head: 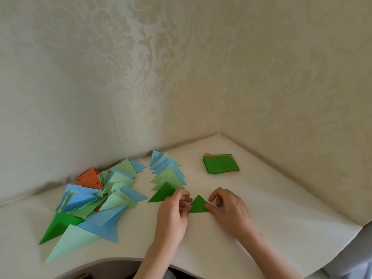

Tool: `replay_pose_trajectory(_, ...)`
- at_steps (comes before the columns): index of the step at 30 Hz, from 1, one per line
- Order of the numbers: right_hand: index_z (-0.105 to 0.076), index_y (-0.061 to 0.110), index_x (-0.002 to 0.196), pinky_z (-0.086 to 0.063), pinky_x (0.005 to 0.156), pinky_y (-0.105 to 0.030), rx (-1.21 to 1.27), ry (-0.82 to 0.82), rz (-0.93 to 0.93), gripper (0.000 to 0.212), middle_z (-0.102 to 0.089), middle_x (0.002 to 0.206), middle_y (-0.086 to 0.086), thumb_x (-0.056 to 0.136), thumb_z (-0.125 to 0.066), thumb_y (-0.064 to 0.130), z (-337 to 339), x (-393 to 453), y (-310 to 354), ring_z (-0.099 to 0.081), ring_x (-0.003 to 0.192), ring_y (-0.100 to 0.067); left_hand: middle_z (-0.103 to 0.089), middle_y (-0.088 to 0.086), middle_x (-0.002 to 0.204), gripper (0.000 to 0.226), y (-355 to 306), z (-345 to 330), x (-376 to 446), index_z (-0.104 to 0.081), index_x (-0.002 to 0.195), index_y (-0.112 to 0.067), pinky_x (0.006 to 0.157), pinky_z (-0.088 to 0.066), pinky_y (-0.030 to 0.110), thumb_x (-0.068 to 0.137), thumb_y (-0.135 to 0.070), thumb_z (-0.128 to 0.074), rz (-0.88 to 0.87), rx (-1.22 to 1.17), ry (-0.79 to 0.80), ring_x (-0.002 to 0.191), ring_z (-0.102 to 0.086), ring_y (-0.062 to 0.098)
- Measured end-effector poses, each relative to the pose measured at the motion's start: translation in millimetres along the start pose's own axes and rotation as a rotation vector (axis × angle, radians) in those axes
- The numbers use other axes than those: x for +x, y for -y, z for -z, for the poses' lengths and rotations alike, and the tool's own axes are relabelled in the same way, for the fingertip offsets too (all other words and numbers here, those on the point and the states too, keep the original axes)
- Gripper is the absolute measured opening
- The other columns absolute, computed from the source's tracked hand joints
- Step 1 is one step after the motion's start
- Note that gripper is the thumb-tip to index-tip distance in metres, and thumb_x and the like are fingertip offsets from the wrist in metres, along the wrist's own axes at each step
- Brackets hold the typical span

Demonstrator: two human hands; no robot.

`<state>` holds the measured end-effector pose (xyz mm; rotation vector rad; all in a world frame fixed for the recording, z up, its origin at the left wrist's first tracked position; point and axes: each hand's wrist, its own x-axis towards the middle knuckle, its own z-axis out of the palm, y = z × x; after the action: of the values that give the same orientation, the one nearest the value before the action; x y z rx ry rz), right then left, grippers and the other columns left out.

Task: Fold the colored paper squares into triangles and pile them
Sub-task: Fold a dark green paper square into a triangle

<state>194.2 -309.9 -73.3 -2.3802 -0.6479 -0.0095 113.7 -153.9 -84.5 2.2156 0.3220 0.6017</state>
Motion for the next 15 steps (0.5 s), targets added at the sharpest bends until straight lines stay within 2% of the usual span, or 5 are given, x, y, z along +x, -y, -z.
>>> replay_pose_trajectory(5, -0.061, 0.022, 0.087, -0.037, 0.059, -0.014, 0.127, 0.027, -0.01, 0.013, -0.057, 0.076, 0.007, 0.082, -0.072, 0.018, 6, -1, -3, -0.045, 0.061, -0.004, -0.068, -0.014, 0.084, 0.035, 1, 6, 1, -0.06, 0.09, -0.028, 0.075, -0.049, 0.015, 0.08, 0.005, -0.067, -0.004, -0.038, 0.022, 0.078, -0.061, -0.001)
replay_pose_trajectory(8, -0.061, 0.021, 0.086, -0.037, 0.058, -0.014, 0.146, 0.004, 0.002, 0.013, -0.057, 0.075, 0.006, 0.082, -0.07, 0.013, 6, -5, -3, -0.044, 0.059, -0.005, -0.067, -0.015, 0.085, 0.035, -1, 5, -1, -0.061, 0.091, -0.028, 0.075, -0.048, 0.012, 0.081, 0.006, -0.064, -0.005, 0.006, 0.02, 0.08, -0.061, -0.001)
replay_pose_trajectory(10, -0.06, 0.024, 0.084, -0.037, 0.059, -0.013, 0.137, -0.029, 0.012, 0.015, -0.056, 0.075, 0.008, 0.082, -0.069, 0.013, 3, -7, -2, -0.045, 0.061, -0.004, -0.065, -0.013, 0.087, 0.031, -3, 1, -5, -0.064, 0.094, -0.024, 0.076, -0.049, 0.018, 0.081, 0.005, -0.063, -0.042, 0.09, -0.03, 0.082, -0.059, 0.002)
replay_pose_trajectory(12, -0.059, 0.026, 0.084, -0.036, 0.059, -0.013, 0.116, -0.041, 0.021, 0.015, -0.055, 0.076, 0.01, 0.083, -0.068, 0.013, 0, -8, -1, -0.047, 0.063, -0.003, -0.062, -0.008, 0.088, 0.026, -6, -5, -10, -0.064, 0.096, -0.018, 0.072, -0.051, 0.027, 0.08, 0.001, -0.068, -0.098, 0.167, -0.101, 0.082, -0.056, 0.012)
replay_pose_trajectory(15, -0.058, 0.027, 0.084, -0.035, 0.059, -0.012, 0.099, -0.056, 0.028, 0.015, -0.054, 0.077, 0.012, 0.084, -0.067, 0.014, -1, -9, -2, -0.048, 0.065, -0.002, -0.058, -0.003, 0.088, 0.025, -15, -13, -15, -0.064, 0.098, -0.016, 0.068, -0.049, 0.029, 0.077, -0.018, -0.078, -0.105, 0.245, -0.149, 0.08, -0.048, 0.015)
